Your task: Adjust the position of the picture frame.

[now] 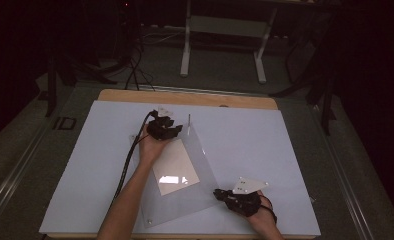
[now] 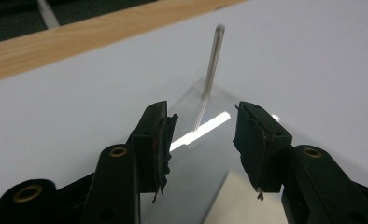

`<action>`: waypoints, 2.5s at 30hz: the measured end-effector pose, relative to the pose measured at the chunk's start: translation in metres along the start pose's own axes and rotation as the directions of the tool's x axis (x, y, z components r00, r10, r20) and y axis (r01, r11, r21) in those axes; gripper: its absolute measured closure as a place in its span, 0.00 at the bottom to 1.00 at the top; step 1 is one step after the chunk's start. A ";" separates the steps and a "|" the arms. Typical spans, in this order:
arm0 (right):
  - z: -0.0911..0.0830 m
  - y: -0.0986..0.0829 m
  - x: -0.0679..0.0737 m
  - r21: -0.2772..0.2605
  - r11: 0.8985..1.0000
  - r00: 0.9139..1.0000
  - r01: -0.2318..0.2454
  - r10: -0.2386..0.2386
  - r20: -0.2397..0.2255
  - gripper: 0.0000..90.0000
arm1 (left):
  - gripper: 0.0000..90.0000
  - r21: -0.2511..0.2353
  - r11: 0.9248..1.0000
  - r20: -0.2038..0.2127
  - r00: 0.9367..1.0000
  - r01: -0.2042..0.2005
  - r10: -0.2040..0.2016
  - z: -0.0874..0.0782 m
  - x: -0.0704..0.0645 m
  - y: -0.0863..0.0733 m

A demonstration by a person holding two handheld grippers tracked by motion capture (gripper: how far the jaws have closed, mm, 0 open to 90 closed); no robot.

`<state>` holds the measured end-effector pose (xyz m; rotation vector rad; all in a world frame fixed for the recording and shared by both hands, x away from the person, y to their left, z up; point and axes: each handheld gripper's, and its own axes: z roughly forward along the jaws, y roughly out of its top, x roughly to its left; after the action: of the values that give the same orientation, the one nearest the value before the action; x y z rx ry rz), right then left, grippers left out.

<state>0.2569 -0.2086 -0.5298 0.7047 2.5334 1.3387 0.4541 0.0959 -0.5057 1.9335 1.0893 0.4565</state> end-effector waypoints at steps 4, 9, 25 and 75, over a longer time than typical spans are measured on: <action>0.000 -0.001 -0.001 -0.005 1.000 1.000 -0.006 0.006 -0.006 0.93 | 0.63 0.007 1.000 0.012 1.000 -0.001 0.001 0.017 -0.001 0.010; 0.000 -0.001 0.000 -0.003 1.000 1.000 -0.011 0.011 -0.003 0.93 | 0.69 0.016 1.000 0.012 1.000 0.019 -0.019 0.040 -0.004 0.018; 0.004 -0.005 0.001 0.051 0.998 0.999 -0.047 0.046 0.016 0.92 | 0.90 0.065 0.998 -0.026 1.000 0.016 -0.014 0.064 -0.011 0.029; 0.039 0.045 -0.158 -0.034 0.922 0.895 -0.386 0.383 0.229 0.90 | 0.93 0.179 0.981 -0.086 0.995 0.072 -0.057 -0.072 0.043 -0.050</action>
<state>0.4234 -0.2370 -0.5235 1.3389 2.2938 1.2570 0.4051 0.1801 -0.5094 2.0460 1.2802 0.4147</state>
